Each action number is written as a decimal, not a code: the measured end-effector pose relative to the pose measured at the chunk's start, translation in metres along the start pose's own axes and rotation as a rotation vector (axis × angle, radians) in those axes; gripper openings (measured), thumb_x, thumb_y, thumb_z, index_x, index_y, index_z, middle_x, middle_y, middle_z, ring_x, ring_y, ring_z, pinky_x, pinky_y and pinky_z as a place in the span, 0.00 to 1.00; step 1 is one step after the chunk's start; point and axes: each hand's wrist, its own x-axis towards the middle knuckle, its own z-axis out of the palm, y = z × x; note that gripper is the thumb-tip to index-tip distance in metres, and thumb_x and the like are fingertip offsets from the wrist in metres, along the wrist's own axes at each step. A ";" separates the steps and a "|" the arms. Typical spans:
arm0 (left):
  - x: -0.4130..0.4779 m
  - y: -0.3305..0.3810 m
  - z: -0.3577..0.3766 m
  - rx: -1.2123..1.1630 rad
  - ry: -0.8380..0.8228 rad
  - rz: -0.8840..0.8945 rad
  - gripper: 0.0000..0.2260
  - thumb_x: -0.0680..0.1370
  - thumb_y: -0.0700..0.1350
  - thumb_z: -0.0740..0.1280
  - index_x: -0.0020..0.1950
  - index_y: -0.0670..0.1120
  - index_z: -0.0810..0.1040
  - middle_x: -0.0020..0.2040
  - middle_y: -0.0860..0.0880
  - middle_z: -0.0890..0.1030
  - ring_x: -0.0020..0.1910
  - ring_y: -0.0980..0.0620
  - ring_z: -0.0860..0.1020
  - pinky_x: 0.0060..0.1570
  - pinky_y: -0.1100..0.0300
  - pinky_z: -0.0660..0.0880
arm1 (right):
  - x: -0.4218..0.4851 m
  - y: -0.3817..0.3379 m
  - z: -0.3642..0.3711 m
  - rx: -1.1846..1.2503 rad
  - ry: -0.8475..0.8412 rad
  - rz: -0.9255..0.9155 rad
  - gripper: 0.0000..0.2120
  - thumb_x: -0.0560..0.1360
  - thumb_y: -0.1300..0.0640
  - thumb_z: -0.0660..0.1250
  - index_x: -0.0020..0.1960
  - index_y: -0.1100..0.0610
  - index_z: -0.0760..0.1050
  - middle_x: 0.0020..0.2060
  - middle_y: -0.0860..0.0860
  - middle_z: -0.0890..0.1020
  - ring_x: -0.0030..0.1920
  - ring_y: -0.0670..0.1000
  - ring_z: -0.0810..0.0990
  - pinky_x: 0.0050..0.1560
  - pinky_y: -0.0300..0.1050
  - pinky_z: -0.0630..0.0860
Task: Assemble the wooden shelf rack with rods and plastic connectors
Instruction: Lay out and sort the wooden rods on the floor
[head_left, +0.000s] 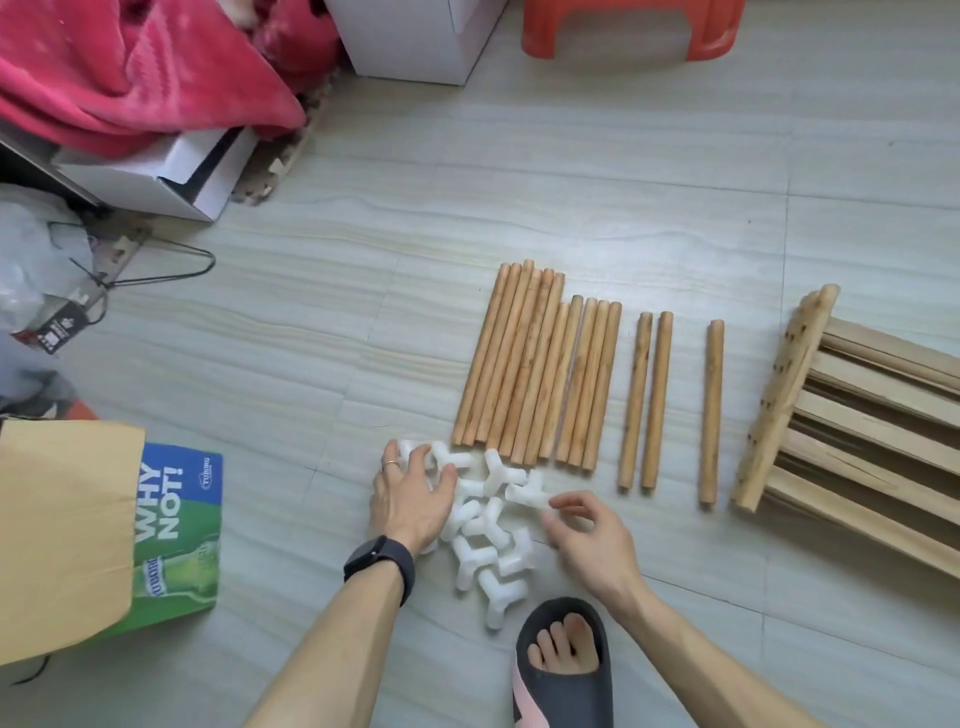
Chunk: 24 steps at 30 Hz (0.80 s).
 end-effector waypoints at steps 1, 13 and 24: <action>-0.002 0.003 0.002 0.042 0.014 0.023 0.24 0.81 0.62 0.58 0.76 0.56 0.66 0.82 0.47 0.50 0.79 0.43 0.55 0.74 0.45 0.59 | 0.000 0.000 -0.003 0.002 0.037 0.019 0.07 0.75 0.50 0.72 0.52 0.43 0.77 0.52 0.42 0.81 0.53 0.50 0.83 0.57 0.54 0.80; -0.005 0.051 0.004 0.448 0.079 0.120 0.22 0.82 0.58 0.54 0.72 0.50 0.70 0.81 0.41 0.55 0.80 0.40 0.46 0.73 0.36 0.52 | 0.012 -0.037 -0.009 -0.314 -0.406 0.050 0.23 0.79 0.57 0.61 0.73 0.47 0.72 0.64 0.50 0.80 0.53 0.48 0.79 0.61 0.41 0.76; -0.045 0.250 0.024 0.365 -0.167 0.661 0.21 0.82 0.52 0.59 0.74 0.49 0.68 0.74 0.45 0.69 0.72 0.45 0.67 0.68 0.48 0.69 | 0.002 -0.093 -0.231 -0.775 -0.048 -0.105 0.15 0.80 0.51 0.62 0.66 0.49 0.77 0.58 0.48 0.84 0.55 0.50 0.82 0.54 0.40 0.75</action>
